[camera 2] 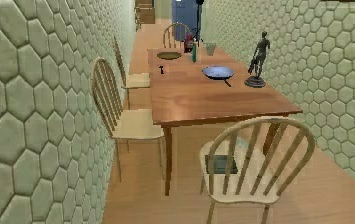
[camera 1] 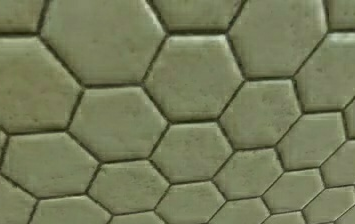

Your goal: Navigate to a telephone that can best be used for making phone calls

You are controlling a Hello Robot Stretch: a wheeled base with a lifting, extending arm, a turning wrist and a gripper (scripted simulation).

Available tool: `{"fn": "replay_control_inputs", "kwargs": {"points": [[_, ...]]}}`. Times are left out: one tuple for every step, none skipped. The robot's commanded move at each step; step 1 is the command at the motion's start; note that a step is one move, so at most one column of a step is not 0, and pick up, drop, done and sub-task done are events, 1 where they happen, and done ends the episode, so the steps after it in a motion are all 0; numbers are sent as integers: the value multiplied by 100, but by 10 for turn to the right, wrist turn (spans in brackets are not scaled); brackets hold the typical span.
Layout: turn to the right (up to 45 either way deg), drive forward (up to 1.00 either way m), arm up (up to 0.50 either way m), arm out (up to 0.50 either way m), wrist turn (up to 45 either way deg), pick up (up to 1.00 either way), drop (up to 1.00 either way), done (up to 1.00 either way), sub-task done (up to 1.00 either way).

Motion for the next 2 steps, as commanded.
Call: {"fn": "replay_control_inputs", "kwargs": {"points": [[450,0,0,0,0,0,0,0,0],[450,0,0,0,0,0,0,0,0]]}}
